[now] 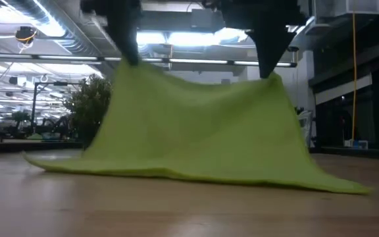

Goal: Fold microfiber towels
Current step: Fold the green microfiber cloth

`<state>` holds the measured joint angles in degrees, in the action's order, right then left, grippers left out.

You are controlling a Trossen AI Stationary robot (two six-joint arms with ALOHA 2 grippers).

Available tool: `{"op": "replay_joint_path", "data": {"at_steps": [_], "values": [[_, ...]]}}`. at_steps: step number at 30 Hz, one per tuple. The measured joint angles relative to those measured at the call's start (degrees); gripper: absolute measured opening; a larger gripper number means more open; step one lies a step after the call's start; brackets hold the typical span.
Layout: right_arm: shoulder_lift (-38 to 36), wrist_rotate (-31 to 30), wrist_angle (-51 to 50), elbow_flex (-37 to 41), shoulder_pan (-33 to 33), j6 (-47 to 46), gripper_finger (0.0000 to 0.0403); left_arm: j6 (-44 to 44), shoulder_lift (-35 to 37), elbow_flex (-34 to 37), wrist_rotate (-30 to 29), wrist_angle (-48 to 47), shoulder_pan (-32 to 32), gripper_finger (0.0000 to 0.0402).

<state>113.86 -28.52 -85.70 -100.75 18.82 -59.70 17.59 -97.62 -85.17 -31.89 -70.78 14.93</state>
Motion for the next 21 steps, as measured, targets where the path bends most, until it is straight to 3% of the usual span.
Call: {"op": "replay_joint_path", "data": {"at_steps": [7, 14, 21], "values": [[0.0, -2.2, 5.4, 2.6, -0.8, 2.6, 0.0000, -6.0, 1.7, 11.3, 7.8, 13.5, -5.6, 0.0000], [0.0, -2.6, 7.4, 5.1, 0.1, -1.1, 0.0000, -5.5, 1.7, 12.7, 6.7, 13.9, -6.0, 0.0000], [0.0, -1.8, 10.9, 5.6, 5.6, -2.1, 0.0000, -2.7, 1.7, 12.7, 6.7, 13.6, -1.6, 0.0000]]}}
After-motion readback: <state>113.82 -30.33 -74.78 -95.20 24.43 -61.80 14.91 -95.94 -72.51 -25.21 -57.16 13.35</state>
